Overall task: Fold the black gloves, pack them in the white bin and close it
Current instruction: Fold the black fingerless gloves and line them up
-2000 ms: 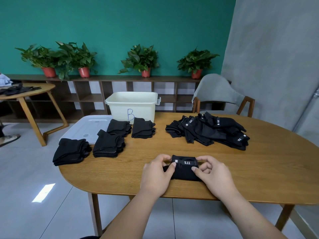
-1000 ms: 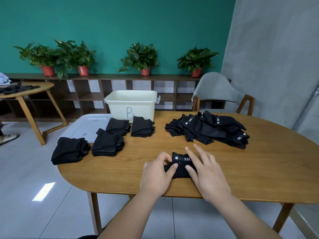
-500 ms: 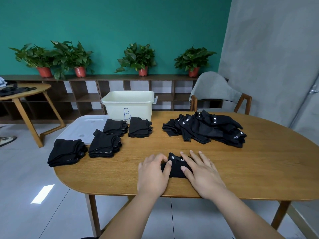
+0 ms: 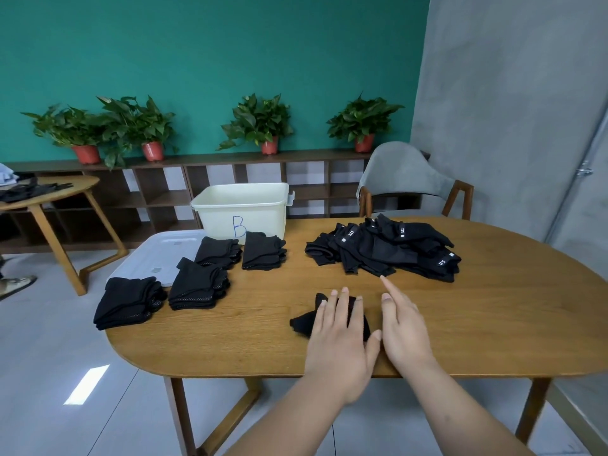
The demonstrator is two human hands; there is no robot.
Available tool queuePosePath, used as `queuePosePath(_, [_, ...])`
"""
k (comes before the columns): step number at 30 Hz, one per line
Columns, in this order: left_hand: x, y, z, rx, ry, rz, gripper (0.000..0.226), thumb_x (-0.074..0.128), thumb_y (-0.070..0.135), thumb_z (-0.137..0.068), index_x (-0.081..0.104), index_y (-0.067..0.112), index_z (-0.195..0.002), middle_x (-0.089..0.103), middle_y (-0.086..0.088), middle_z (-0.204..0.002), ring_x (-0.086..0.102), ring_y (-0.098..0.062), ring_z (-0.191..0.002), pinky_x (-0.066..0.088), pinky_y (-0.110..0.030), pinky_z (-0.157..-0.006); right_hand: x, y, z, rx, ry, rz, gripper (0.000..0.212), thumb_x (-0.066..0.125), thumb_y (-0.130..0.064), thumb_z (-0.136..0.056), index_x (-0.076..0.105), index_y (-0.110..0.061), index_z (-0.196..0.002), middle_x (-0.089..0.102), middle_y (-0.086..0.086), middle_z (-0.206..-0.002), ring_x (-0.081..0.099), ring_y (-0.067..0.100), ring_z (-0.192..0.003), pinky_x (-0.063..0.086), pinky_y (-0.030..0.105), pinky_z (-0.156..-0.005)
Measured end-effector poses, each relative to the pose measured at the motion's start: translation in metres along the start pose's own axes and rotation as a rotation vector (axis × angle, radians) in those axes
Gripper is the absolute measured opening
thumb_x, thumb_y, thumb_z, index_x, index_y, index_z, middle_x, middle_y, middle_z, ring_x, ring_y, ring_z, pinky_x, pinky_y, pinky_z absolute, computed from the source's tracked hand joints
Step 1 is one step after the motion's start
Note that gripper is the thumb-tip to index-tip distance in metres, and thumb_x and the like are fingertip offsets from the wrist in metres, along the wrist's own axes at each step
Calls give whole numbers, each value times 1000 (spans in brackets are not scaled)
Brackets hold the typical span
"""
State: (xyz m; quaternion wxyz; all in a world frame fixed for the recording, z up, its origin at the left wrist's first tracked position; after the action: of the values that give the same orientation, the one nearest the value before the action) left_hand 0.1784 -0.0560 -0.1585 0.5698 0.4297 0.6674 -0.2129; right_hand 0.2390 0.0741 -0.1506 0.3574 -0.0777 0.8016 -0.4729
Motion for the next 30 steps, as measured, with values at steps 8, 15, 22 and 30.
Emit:
queuePosePath(8, [9, -16, -29, -57, -243, -120, 73, 9, 62, -107, 1, 25, -170, -3, 0, -177, -14, -21, -162, -15, -46, -129, 3, 5, -3, 43, -12, 70, 48, 27, -37, -111, 50, -35, -153, 59, -6, -148, 44, 16, -140, 35, 35, -115])
queuePosePath(15, [6, -30, -18, -21, -241, -115, 72, 10, 64, -107, -3, 30, -169, -2, 7, -177, -13, -18, -161, -13, -48, -129, 15, 7, -5, -12, -79, 330, 50, 37, -37, -108, 46, -28, -156, 55, -4, -152, 40, 20, -144, 39, 41, -117])
queuePosePath(22, [-9, -69, 21, -72, -164, -143, 71, 10, 65, -107, 1, 30, -169, 3, 4, -176, -10, -19, -161, -12, -49, -130, 28, 6, -4, -91, -207, 706, 55, 32, -49, -107, 41, -32, -159, 36, -3, -165, 24, 20, -151, 31, 40, -123])
queuePosePath(30, [-33, -133, 66, -170, -74, -169, 70, 6, 68, -106, 8, 35, -168, 9, 9, -175, -5, -16, -161, -10, -45, -130, 27, 4, -2, -93, -249, 749, 56, 28, -52, -107, 41, -33, -159, 35, -3, -166, 22, 22, -151, 31, 43, -122])
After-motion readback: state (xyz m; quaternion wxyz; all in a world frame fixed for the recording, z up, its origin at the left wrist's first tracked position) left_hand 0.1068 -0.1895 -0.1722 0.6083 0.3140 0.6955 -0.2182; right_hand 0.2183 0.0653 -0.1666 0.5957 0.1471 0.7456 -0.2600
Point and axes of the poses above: each hand's wrist, its own z-axis away from the middle knuckle, its own x-axis out of the palm, y = z × x, the point moved 5 cm from there along -z, towards the middle knuckle
